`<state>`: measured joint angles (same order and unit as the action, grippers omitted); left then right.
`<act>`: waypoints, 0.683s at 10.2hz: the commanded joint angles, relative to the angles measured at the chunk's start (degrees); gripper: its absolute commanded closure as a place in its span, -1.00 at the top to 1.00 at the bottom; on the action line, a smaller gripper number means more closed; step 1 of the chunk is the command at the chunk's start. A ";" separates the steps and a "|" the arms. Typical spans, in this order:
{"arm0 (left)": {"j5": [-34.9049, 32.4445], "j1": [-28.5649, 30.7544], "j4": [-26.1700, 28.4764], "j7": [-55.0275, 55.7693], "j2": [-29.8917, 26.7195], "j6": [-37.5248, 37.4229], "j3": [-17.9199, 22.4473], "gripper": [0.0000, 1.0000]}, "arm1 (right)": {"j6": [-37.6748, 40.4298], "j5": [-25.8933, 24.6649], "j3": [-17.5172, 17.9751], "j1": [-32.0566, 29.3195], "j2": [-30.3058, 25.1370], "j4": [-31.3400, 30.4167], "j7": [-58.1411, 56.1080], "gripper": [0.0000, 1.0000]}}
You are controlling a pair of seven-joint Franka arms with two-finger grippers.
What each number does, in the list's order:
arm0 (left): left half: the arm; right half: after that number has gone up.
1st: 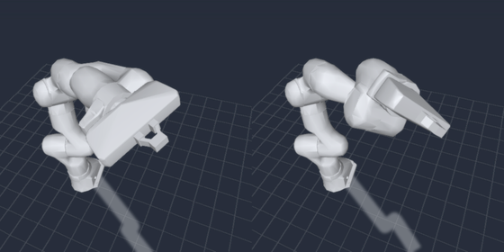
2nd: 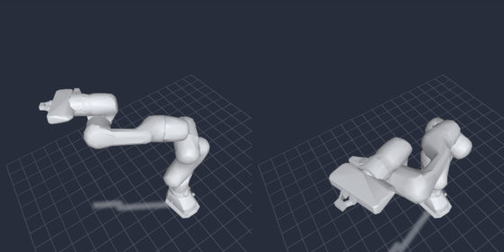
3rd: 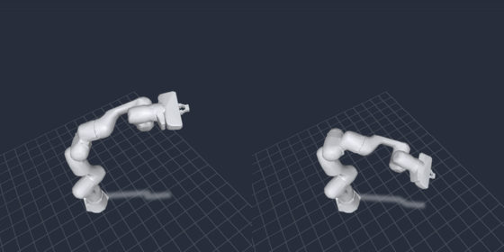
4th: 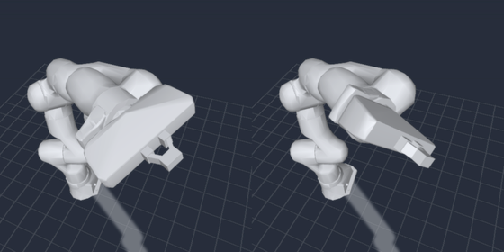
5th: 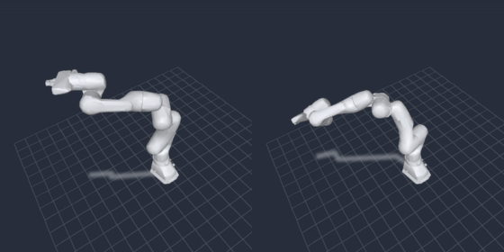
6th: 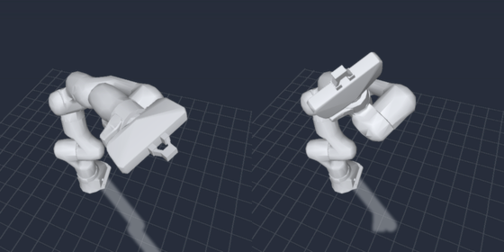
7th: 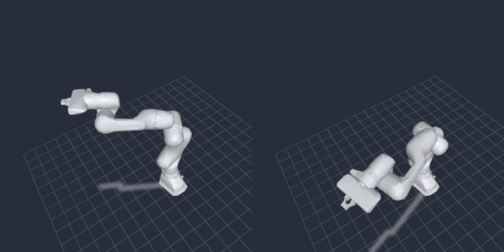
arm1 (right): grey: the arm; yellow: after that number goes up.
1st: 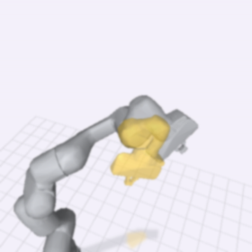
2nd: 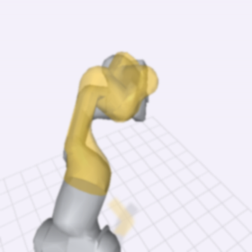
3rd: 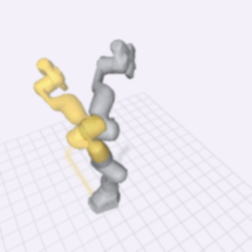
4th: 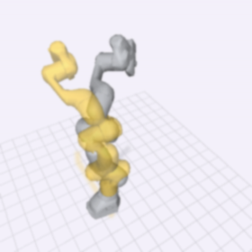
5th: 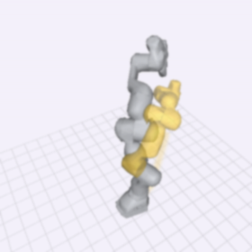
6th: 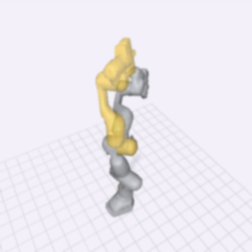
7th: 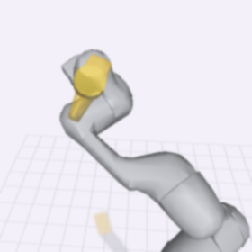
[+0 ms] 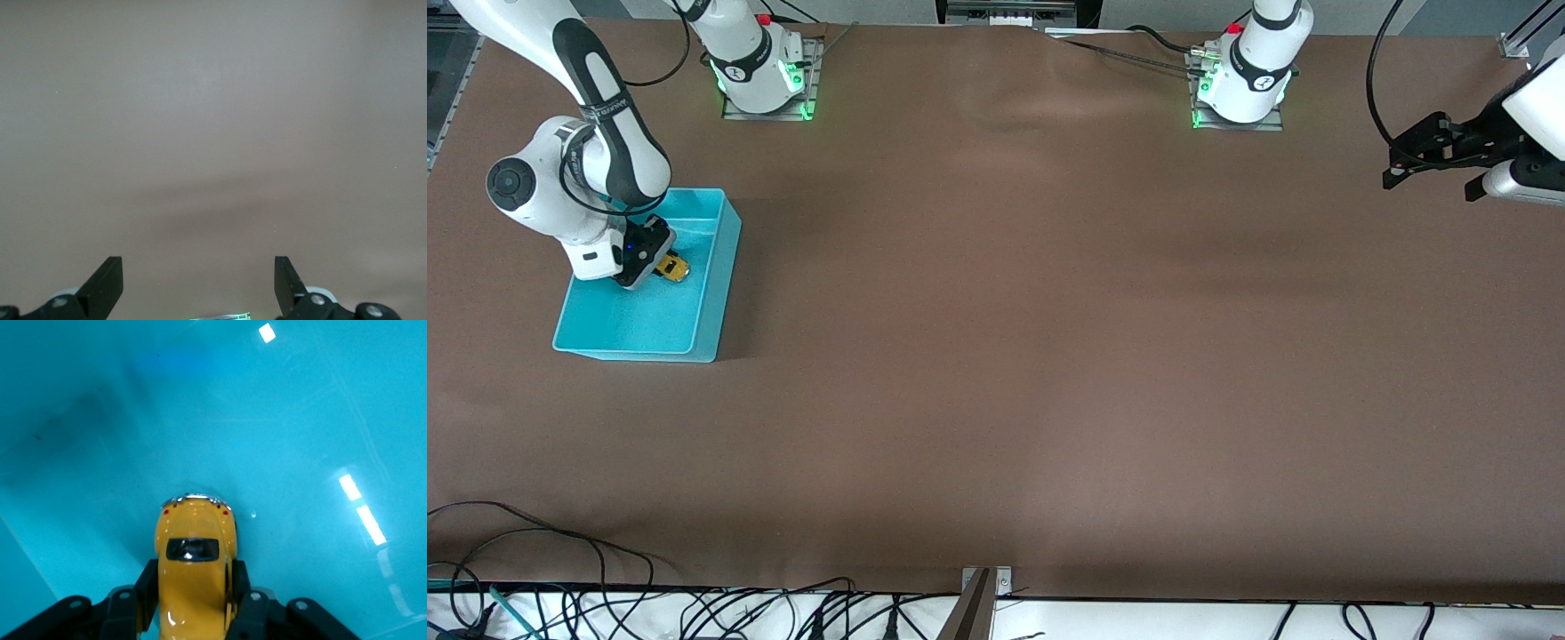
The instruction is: Wind up and store yellow beetle car
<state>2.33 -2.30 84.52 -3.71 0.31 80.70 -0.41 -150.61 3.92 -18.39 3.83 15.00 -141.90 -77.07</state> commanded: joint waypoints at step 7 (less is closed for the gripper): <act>-0.04 -0.34 -0.58 0.37 0.05 -0.72 -0.11 1.00 | 21.25 0.04 2.22 0.56 -11.49 13.44 21.58 1.00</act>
<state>2.33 -2.33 84.52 -3.71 0.31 80.70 -0.42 -137.65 4.06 -16.55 4.43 4.81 -134.13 -60.59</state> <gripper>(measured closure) 0.000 0.000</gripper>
